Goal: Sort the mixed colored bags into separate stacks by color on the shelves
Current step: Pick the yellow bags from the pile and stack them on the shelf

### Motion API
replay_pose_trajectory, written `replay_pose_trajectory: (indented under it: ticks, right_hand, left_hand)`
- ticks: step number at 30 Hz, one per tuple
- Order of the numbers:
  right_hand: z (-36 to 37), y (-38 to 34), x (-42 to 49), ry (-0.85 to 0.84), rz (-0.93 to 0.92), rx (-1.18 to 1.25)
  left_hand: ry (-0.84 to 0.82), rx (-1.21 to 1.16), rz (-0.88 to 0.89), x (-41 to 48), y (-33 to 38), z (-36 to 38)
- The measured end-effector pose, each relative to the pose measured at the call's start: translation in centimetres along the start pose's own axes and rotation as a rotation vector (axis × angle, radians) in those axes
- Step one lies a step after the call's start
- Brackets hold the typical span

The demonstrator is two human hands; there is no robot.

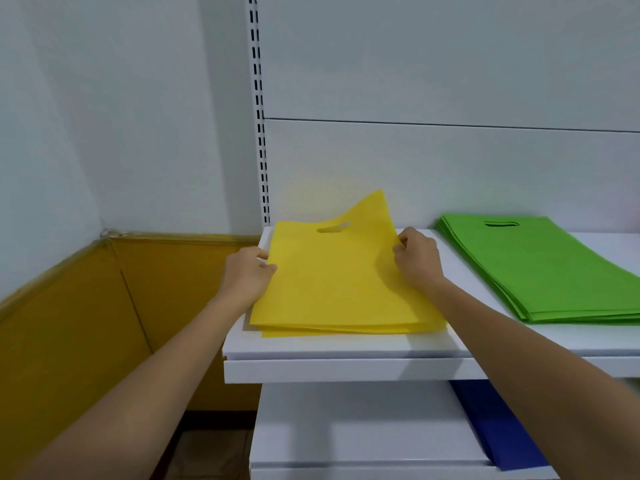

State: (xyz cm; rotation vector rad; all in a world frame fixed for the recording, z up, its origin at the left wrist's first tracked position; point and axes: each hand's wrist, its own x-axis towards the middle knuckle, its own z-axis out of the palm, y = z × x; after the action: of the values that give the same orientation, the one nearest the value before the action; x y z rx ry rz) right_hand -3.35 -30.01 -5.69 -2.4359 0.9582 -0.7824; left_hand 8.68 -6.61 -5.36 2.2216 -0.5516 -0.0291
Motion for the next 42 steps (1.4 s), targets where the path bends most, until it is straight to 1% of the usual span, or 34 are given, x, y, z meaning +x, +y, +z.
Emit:
replay_pose_trajectory:
  ticks: [4, 6, 8, 9, 12, 15, 17, 19, 23, 32, 35, 37, 42]
  right_hand:
    - [-1.1, 0.4, -0.7, -0.068, 0.051, 0.073]
    - [-1.6, 0.4, -1.2, -0.061, 0.054, 0.120]
    - [-2.2, 0.4, -1.7, -0.033, 0.019, 0.150]
    - [-2.7, 0.5, -2.0, -0.007, -0.011, 0.118]
    - [-4.5, 1.4, -2.6, 0.098, -0.069, -0.087]
    - [-7.6, 3.5, -3.3, 0.214, -0.042, -0.200]
    - [-10.4, 5.4, -3.9, 0.262, -0.017, -0.238]
    - [-13.6, 7.5, -4.8, 0.293, 0.045, -0.264]
    - [-20.1, 13.1, -7.9, 0.341, 0.251, -0.328]
    - [-35.9, 28.6, -21.0, 0.447, 0.610, -0.420]
    - [-40.9, 33.5, -25.7, 0.481, 0.706, -0.424]
    - [-43.9, 36.2, -28.5, 0.487, 0.761, -0.465]
    - [-49.6, 42.4, -34.0, 0.510, 0.839, -0.488]
  left_hand:
    - [0.007, -0.016, -0.005, -1.1, -0.2, 0.0]
    - [0.016, -0.017, 0.028, -1.6, -0.4, 0.0]
    - [0.017, -0.027, 0.069, -2.0, -0.2, 0.1]
    - [0.012, -0.032, 0.087, -2.1, 0.1, 0.1]
    - [-0.012, -0.037, 0.171, -2.3, 1.9, 0.8]
    - [-0.030, -0.066, 0.293, -2.9, 4.7, 2.3]
    - [-0.041, -0.086, 0.395, -3.6, 6.9, 3.6]
    - [-0.069, -0.083, 0.503, -4.3, 9.4, 5.4]
    - [-0.197, -0.126, 0.631, -6.9, 15.7, 10.9]
    - [-0.502, -0.146, 0.921, -19.6, 29.8, 25.5]
    - [-0.616, -0.127, 1.024, -25.2, 33.7, 30.3]
    - [-0.687, -0.115, 1.061, -29.1, 36.1, 33.1]
    - [-0.770, -0.126, 1.138, -37.2, 41.0, 38.7]
